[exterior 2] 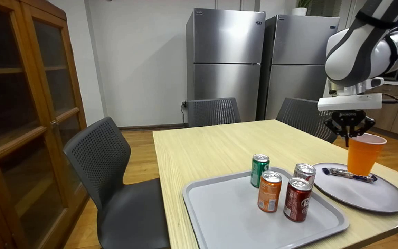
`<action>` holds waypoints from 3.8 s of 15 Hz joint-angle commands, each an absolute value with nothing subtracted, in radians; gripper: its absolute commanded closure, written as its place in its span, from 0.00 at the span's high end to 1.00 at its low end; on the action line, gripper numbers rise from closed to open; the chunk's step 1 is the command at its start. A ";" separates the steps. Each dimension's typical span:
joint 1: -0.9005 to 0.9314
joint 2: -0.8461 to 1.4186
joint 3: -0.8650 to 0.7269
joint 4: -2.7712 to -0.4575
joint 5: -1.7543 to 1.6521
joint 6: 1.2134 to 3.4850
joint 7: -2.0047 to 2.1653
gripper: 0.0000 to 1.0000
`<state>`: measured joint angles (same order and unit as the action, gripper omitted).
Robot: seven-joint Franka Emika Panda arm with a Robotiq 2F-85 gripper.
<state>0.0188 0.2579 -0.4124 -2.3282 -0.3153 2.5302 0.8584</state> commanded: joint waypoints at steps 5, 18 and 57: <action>0.003 0.150 -0.291 -2.323 -0.293 2.487 0.881 0.01; 0.039 0.306 -0.216 -2.144 -0.281 2.485 1.060 0.01; 0.106 0.710 -0.270 -1.765 -0.240 2.369 1.335 0.28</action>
